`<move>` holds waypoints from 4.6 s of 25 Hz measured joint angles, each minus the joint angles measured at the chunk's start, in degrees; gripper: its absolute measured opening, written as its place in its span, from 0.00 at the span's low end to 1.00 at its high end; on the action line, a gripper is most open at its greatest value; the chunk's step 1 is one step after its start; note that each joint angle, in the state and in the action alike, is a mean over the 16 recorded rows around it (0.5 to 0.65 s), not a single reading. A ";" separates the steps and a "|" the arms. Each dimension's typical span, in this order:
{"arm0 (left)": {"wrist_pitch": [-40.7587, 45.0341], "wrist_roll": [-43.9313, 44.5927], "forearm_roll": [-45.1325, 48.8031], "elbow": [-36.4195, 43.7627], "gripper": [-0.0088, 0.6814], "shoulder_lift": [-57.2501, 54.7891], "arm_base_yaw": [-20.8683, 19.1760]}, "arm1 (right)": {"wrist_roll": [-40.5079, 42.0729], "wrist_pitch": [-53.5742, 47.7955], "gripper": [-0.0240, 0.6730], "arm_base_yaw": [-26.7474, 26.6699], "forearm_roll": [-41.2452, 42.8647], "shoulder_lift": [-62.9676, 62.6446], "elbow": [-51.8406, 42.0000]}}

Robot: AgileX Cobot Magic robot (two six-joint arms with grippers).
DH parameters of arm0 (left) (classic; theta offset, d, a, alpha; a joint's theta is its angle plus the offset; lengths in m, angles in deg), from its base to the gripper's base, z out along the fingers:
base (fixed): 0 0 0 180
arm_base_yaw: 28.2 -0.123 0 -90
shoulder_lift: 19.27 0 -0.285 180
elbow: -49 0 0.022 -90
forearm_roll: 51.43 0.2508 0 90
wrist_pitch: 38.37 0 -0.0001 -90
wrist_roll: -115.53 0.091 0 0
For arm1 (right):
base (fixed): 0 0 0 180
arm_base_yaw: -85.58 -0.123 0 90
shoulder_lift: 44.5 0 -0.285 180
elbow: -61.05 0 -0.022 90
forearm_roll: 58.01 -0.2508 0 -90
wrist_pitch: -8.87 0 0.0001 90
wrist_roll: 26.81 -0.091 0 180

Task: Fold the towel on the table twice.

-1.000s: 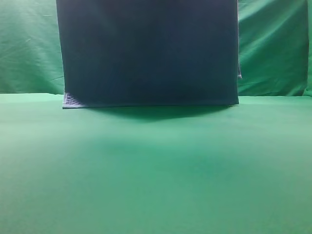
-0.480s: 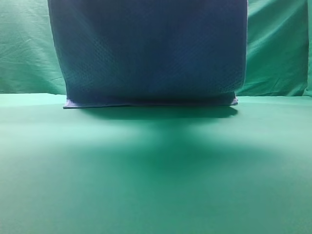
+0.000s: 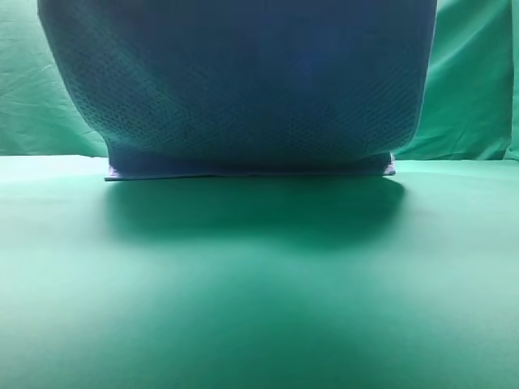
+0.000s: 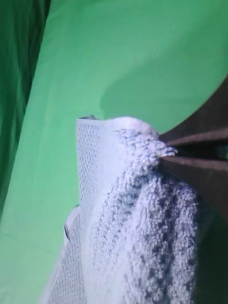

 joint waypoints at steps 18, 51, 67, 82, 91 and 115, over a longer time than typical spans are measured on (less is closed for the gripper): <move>2.36 4.85 -8.70 27.91 0.01 20.94 0.13 | -2.47 10.88 0.03 -0.55 -8.33 -27.63 -39.50; -9.81 8.67 -13.15 25.88 0.01 2.05 0.13 | 1.34 14.83 0.03 0.69 -10.12 -9.69 -35.35; -16.16 9.02 -12.84 8.67 0.01 -16.65 0.13 | 5.39 20.76 0.03 3.34 -8.74 10.11 -18.51; -19.24 9.13 -12.47 7.35 0.39 -22.28 0.07 | 5.90 25.33 0.28 3.51 -8.39 15.33 -15.88; -12.95 9.26 -9.51 5.90 0.77 -16.84 -0.02 | 5.13 22.15 0.74 4.47 -8.20 10.63 -15.88; 9.13 10.64 -6.82 6.31 0.01 27.26 -0.09 | 4.53 -3.38 0.03 4.39 -8.26 -35.39 -20.31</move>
